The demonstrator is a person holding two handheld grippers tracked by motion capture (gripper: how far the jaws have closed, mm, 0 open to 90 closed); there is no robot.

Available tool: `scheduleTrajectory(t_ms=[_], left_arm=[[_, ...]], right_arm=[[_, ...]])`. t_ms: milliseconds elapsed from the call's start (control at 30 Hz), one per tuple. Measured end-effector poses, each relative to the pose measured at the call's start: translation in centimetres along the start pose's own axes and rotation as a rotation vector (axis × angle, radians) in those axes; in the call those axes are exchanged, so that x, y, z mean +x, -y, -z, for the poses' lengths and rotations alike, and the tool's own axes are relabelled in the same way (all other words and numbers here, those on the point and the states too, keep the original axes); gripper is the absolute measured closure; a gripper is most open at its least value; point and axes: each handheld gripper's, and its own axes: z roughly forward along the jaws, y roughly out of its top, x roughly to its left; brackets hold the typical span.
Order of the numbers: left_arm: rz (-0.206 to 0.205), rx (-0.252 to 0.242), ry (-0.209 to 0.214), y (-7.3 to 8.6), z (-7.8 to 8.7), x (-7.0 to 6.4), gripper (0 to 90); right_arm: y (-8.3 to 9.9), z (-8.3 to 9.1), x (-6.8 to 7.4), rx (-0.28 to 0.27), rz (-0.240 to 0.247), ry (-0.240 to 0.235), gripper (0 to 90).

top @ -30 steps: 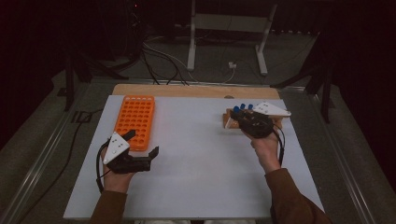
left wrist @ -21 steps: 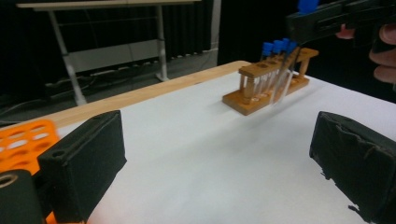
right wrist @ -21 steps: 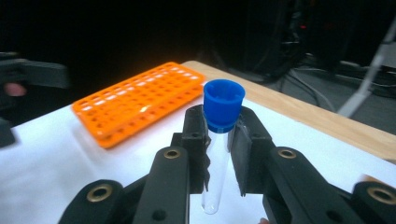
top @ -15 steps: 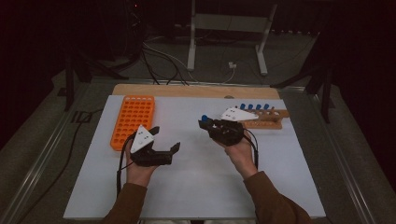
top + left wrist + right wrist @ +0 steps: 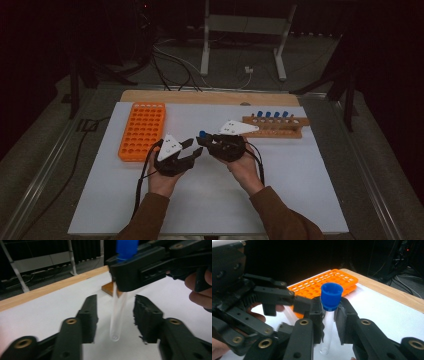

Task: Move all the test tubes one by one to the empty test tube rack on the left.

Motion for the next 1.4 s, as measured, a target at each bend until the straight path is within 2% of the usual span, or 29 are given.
scheduleTrajectory(t_ms=[200,500,767,967,1267,1400], left_arm=[[-0.006,-0.001,0.009,0.0,-0.2,-0.1,73.2],[-0.006,-0.004,0.007,0.1,-0.1,0.0,77.8],[0.019,-0.003,-0.006,0.1,0.3,0.7,78.1],[0.040,-0.012,-0.023,0.2,0.7,1.4,78.2],[0.063,-0.022,-0.058,0.4,1.9,2.6,78.2],[0.074,-0.033,-0.073,0.5,2.6,3.1,78.2]], right_arm=[[0.0,-0.2,0.2,0.005,-0.004,-0.019,76.5],[0.0,-0.4,0.2,0.011,-0.010,-0.040,75.7],[-0.1,0.3,-0.4,-0.010,-0.034,-0.080,46.0],[0.0,1.1,-0.9,-0.012,-0.027,-0.036,16.7],[0.9,2.7,-2.3,-0.013,-0.035,0.037,3.3],[1.4,3.4,-2.7,-0.003,-0.005,0.081,0.0]])
